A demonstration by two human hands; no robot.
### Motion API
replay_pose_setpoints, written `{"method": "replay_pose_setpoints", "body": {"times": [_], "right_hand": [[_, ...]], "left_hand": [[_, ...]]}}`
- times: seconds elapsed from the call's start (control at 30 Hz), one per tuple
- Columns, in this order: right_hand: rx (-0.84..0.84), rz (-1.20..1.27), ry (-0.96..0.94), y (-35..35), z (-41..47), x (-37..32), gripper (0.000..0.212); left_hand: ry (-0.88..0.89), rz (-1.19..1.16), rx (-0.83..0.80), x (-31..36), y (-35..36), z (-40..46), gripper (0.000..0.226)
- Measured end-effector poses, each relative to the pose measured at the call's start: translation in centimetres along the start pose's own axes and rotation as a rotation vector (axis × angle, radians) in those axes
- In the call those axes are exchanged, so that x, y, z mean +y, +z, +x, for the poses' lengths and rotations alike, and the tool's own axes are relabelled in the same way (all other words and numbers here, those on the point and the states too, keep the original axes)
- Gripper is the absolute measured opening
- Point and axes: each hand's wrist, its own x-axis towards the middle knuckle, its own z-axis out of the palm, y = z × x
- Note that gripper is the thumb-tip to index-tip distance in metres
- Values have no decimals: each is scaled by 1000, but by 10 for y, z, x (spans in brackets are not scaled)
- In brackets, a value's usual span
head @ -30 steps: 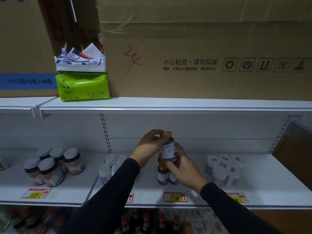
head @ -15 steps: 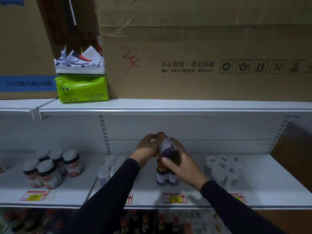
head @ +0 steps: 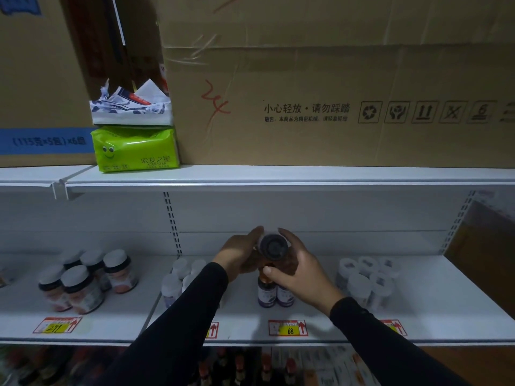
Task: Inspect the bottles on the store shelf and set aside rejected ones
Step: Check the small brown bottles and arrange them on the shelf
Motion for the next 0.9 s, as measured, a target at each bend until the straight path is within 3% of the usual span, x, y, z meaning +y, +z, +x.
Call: {"method": "replay_pose_setpoints", "body": {"times": [0.13, 0.23, 0.33, 0.47, 0.77, 0.9], "right_hand": [[-16, -15, 48, 0, 1, 12, 88], [18, 16, 57, -1, 2, 17, 83], [55, 64, 75, -7, 3, 21, 73], [109, 32, 25, -11, 3, 21, 55], [118, -6, 3, -12, 0, 29, 45], [124, -13, 11, -15, -3, 41, 51]], "left_hand": [[245, -90, -120, 1, -3, -1, 39], [454, 115, -175, -2, -3, -4, 61], [596, 234, -252, -6, 0, -10, 56], [659, 317, -259, -11, 3, -16, 49], [693, 405, -198, -7, 6, -19, 46], [700, 447, -120, -3, 12, -14, 45]]}}
